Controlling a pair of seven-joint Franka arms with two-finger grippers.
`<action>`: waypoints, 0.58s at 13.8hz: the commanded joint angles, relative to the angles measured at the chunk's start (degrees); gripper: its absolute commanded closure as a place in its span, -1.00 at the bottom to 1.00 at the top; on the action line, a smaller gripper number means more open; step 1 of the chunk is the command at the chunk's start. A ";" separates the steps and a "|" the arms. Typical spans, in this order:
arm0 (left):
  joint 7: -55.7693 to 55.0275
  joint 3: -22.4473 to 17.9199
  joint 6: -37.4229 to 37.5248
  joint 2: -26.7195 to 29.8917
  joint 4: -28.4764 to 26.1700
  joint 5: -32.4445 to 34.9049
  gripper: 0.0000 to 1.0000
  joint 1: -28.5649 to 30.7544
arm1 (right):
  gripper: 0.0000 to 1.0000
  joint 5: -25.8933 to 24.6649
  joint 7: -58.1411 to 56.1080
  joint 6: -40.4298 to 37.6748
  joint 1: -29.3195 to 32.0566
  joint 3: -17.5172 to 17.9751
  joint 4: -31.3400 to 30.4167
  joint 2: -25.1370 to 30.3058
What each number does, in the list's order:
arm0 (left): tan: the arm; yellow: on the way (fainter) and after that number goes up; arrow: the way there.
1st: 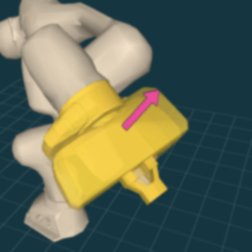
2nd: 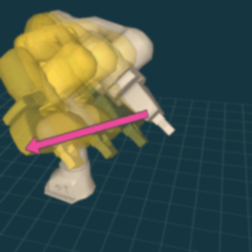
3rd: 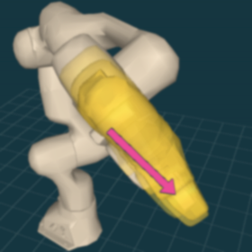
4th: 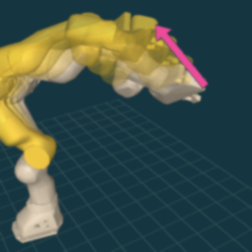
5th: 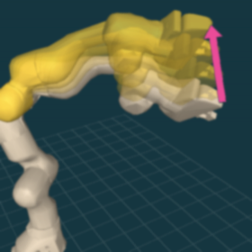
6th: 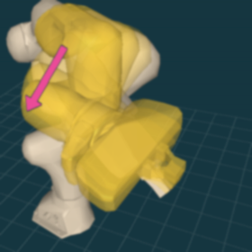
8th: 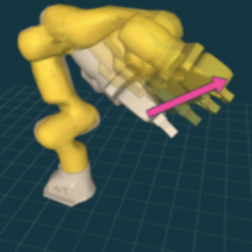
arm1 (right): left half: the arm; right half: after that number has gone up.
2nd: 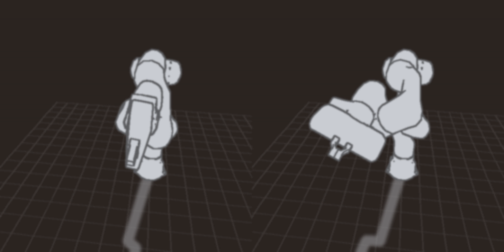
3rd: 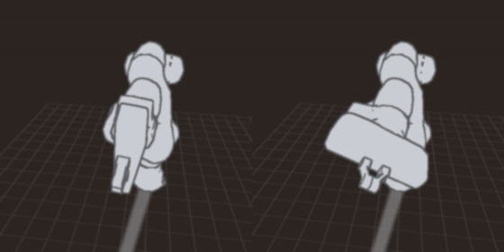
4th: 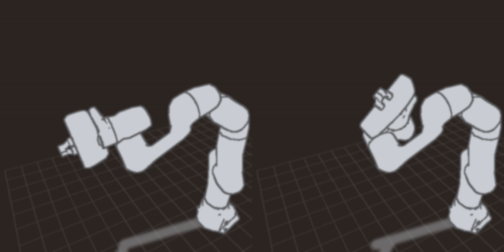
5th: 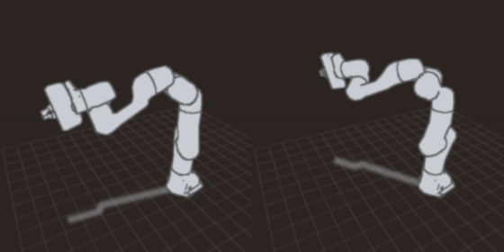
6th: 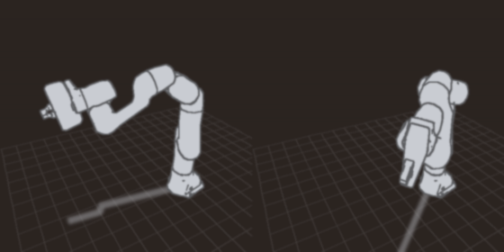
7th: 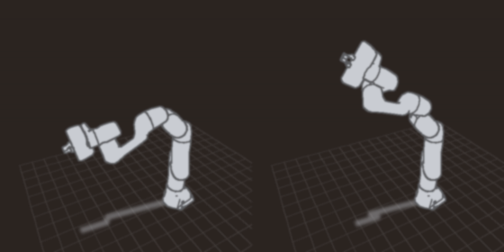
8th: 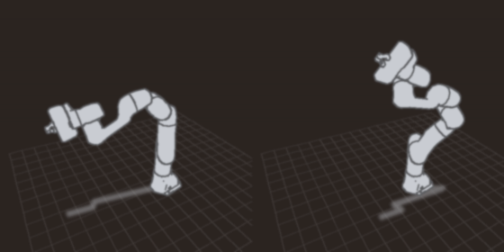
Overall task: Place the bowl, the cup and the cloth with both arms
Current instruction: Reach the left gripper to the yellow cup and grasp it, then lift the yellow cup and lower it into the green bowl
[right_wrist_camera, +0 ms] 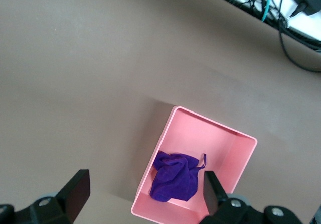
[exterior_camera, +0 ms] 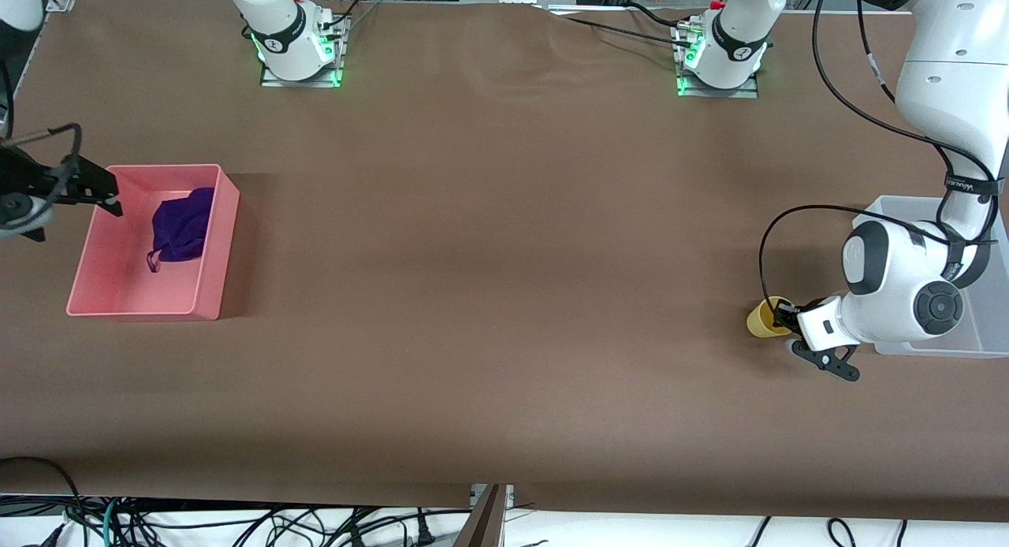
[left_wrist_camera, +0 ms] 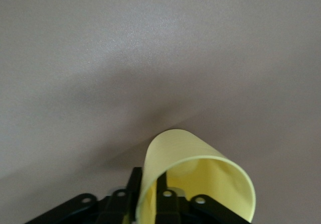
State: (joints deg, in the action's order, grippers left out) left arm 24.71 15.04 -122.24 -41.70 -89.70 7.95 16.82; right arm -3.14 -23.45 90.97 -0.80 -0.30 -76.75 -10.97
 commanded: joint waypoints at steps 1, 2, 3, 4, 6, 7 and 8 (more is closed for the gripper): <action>-0.54 -0.28 0.77 3.02 -0.30 -0.92 1.00 -0.21 | -1.00 -0.12 3.39 -3.49 0.45 0.39 -1.38 2.36; -0.36 -0.28 2.51 5.29 -0.30 -0.66 1.00 -0.13 | -1.00 0.41 9.68 -5.69 0.63 0.39 -1.47 3.14; -0.28 -0.45 6.18 7.49 -0.12 -0.22 1.00 -0.04 | -1.00 0.50 14.27 -7.89 0.72 0.39 -1.91 3.76; -0.10 -0.72 9.44 9.69 0.23 -0.13 1.00 -0.04 | -1.00 0.50 16.58 -9.65 0.89 0.82 -2.00 4.20; 0.69 -1.33 16.82 12.95 0.84 0.66 1.00 1.19 | -1.00 0.50 17.39 -11.33 0.72 2.05 -2.52 4.38; 2.26 -1.42 19.12 14.36 1.11 3.53 1.00 2.06 | -1.00 0.50 16.78 -11.43 0.72 2.06 -2.53 4.21; 4.36 -1.51 20.18 15.85 1.02 6.87 1.00 3.12 | -1.00 0.42 16.78 -11.43 0.63 2.06 -2.44 3.51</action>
State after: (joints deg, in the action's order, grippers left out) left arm 25.72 13.90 -104.90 -29.12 -87.82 10.77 18.15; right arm -3.08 -7.54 79.94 -0.79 0.99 -77.65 -8.18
